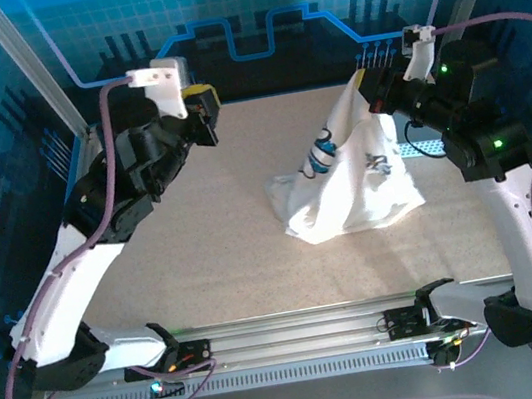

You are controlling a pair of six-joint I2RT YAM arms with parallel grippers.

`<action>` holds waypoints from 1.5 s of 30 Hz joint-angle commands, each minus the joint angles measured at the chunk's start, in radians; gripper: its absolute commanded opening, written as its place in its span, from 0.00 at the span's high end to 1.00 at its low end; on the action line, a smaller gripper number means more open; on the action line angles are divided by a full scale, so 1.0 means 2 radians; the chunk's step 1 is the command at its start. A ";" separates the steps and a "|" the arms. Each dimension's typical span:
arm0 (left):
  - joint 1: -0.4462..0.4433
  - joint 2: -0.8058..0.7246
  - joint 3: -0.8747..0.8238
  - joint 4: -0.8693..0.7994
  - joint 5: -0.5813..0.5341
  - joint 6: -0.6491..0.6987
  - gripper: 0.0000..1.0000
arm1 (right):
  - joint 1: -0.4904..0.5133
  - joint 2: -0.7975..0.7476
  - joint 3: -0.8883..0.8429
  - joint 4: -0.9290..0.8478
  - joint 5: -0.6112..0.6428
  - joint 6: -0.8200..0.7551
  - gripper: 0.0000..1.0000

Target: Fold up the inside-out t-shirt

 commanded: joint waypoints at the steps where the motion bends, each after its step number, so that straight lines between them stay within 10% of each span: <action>1: -0.006 0.073 -0.071 -0.069 0.097 -0.052 0.68 | 0.011 -0.012 -0.054 -0.012 -0.006 0.003 1.00; 7: -0.041 0.156 -0.184 0.012 0.176 -0.142 0.56 | 0.012 -0.046 -0.132 0.002 0.009 0.004 1.00; 22: -0.105 0.297 -0.205 0.101 0.150 -0.183 0.40 | 0.009 -0.060 -0.161 0.007 0.011 0.003 1.00; 27: -0.104 0.337 -0.177 0.097 0.154 -0.181 0.50 | 0.006 -0.066 -0.168 0.008 0.010 0.003 1.00; 32: -0.104 0.341 -0.168 0.097 0.148 -0.182 0.83 | -0.001 -0.070 -0.170 0.001 0.018 -0.006 1.00; 34: -0.099 0.319 -0.177 0.099 0.142 -0.182 1.00 | -0.006 -0.072 -0.167 -0.013 0.040 -0.018 1.00; 39: -0.061 0.157 -0.266 0.136 0.128 -0.156 1.00 | -0.065 -0.067 -0.124 -0.065 0.082 -0.066 1.00; 45: 0.094 -0.113 -0.367 0.218 0.270 -0.187 1.00 | -0.174 -0.036 -0.015 -0.106 -0.017 -0.063 1.00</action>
